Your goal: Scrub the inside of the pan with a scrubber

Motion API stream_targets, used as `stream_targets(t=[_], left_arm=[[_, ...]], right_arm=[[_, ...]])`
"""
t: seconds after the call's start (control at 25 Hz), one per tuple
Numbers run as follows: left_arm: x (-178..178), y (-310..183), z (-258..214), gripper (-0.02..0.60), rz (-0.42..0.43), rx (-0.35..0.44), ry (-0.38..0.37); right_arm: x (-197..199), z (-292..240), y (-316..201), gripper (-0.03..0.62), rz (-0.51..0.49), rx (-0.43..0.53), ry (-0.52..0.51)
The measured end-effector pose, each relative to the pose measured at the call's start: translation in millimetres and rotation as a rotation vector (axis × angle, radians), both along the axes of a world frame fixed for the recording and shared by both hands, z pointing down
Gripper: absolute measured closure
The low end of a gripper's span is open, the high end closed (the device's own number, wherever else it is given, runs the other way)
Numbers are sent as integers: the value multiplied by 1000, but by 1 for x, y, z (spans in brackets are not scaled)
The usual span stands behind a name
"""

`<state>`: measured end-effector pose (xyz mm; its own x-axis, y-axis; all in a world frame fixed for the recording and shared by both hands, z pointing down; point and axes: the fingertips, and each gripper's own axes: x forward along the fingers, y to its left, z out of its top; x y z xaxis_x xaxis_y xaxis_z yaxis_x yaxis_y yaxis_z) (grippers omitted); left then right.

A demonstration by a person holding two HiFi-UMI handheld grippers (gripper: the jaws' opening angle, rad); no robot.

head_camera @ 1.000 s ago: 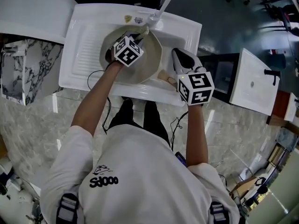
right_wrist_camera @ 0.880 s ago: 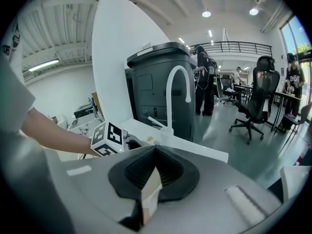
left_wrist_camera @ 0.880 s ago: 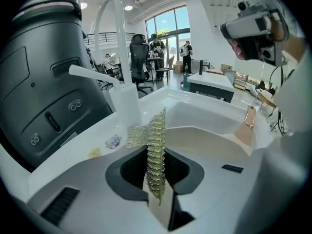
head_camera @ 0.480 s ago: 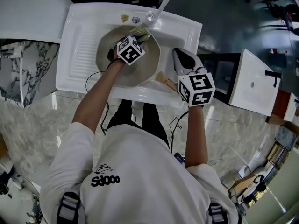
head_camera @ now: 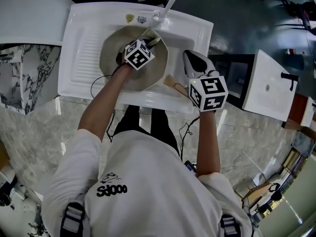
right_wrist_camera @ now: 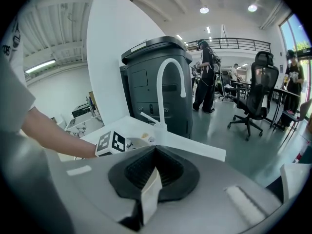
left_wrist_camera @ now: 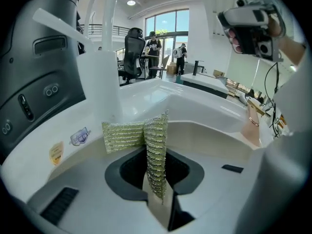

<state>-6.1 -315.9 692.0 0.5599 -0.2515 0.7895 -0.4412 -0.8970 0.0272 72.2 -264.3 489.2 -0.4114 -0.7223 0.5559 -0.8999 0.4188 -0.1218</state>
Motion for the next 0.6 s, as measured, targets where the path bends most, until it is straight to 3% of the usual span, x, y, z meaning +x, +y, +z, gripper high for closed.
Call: stream_targets(t=[0.16,0.6], left_arm=[[13,18,-2,511,54,-32,42],[33,80,-3,511,311,-186,132]], right_arm=[[-4,-5,-4,585,-11,14,3],[-11,-10,0,585,-14,23,-3]])
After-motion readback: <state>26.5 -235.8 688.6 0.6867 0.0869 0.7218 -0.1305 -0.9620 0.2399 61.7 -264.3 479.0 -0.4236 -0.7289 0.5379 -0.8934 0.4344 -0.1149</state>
